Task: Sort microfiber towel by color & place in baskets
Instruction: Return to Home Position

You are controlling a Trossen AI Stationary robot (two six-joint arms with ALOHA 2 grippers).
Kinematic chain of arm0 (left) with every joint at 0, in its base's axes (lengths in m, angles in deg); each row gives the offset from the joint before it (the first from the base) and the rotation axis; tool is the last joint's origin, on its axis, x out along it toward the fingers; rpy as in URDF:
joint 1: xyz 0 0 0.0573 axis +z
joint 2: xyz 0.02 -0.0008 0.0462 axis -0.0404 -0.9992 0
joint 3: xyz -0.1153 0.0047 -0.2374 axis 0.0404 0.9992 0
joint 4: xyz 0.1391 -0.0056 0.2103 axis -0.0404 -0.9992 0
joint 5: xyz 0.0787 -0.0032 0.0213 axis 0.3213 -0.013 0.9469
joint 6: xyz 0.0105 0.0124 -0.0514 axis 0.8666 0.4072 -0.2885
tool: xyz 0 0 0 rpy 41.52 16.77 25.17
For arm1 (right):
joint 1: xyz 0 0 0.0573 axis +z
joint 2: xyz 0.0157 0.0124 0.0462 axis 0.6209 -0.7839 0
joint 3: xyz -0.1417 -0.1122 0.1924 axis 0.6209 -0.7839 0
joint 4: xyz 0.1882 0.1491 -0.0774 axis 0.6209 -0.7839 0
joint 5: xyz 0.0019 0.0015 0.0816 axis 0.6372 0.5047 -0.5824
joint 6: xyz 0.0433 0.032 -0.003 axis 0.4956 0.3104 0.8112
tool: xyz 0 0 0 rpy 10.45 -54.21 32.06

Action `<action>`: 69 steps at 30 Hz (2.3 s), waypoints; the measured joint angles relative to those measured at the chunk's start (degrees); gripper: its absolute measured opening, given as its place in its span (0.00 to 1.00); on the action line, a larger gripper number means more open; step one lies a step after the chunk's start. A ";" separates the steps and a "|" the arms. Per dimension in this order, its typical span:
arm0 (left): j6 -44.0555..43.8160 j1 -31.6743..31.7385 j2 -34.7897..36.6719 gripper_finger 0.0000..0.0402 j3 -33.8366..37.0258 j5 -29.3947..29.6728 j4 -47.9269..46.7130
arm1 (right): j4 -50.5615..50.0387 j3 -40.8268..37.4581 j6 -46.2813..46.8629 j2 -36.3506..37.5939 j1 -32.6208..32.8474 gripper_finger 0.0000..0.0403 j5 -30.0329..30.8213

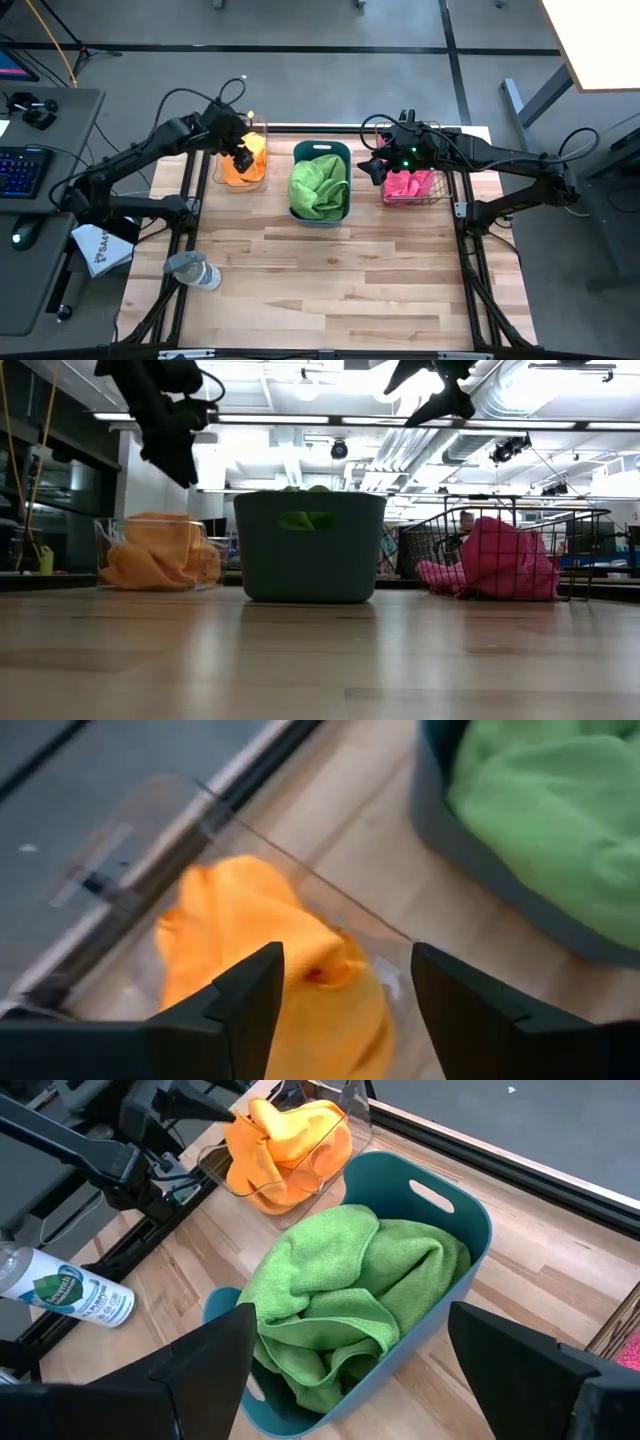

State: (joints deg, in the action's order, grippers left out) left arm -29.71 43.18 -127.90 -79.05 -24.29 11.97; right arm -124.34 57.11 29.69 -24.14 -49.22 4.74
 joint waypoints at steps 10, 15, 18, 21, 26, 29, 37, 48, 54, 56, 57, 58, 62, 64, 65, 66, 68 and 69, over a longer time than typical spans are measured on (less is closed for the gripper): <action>-4.67 4.62 -5.58 0.48 11.12 2.28 9.51 | -0.01 0.01 0.15 -0.03 -0.01 0.81 0.00; -8.15 5.27 -11.01 0.47 16.72 -1.51 14.81 | 0.01 0.00 1.07 -0.95 0.01 0.81 0.00; -8.20 5.27 -13.13 0.47 16.47 -1.63 13.67 | -0.15 0.01 1.08 -1.65 0.01 0.81 0.00; -7.06 5.27 -12.39 0.47 13.12 -1.71 10.56 | -0.03 0.01 1.07 -2.60 0.01 0.81 -0.11; -5.31 5.27 -6.69 0.47 5.06 -1.64 8.80 | 0.23 0.01 0.29 -3.48 0.01 0.81 -0.27; -7.66 4.83 -1.55 0.47 2.01 -2.56 9.75 | 3.66 -0.01 -0.13 -1.71 0.01 0.81 -0.32; -16.76 -5.62 16.13 0.47 6.43 -6.68 18.45 | 7.13 0.05 -2.03 6.58 0.03 0.81 1.41; -33.91 -26.11 38.67 0.31 35.47 1.81 53.47 | 3.32 0.05 -2.34 9.49 0.01 0.81 1.55; -38.25 -31.08 44.93 0.08 47.21 3.84 65.17 | 2.12 0.05 -2.80 9.51 0.01 0.77 0.12; -38.88 -32.19 46.55 0.02 49.97 3.96 66.92 | 0.60 0.05 -2.85 9.52 0.02 0.73 -1.13; -39.05 -32.67 47.33 0.02 51.07 4.30 67.66 | -0.39 0.05 -2.68 9.53 0.16 0.70 -1.63; -39.04 -33.05 48.14 0.02 52.12 4.86 68.01 | -1.59 0.05 -2.65 9.53 0.44 0.68 -2.09; -39.19 -33.57 51.38 0.00 55.94 4.86 69.39 | -6.80 0.05 -3.51 9.53 2.54 0.53 -2.64; -40.59 -33.57 52.79 0.00 57.09 2.30 68.64 | -10.33 0.04 -3.54 9.53 4.09 0.45 -2.47; -41.24 -33.59 53.20 0.00 57.07 1.20 67.57 | -12.17 0.03 -3.53 9.53 5.04 0.40 -2.34; -41.82 -33.59 53.46 0.00 57.07 0.60 66.84 | -13.91 0.03 -3.53 9.53 6.19 0.35 -1.99; -42.03 -33.59 53.64 0.00 57.06 -0.32 66.23 | -17.11 -0.05 -3.24 9.80 8.89 0.26 -0.64; -41.94 -33.59 53.64 0.00 57.05 -0.33 66.30 | -18.07 -0.29 -2.91 10.05 10.47 0.21 0.30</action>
State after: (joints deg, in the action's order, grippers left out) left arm -71.64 9.58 -74.26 -22.01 -24.62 78.27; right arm -142.41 56.82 26.78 -14.09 -38.75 5.04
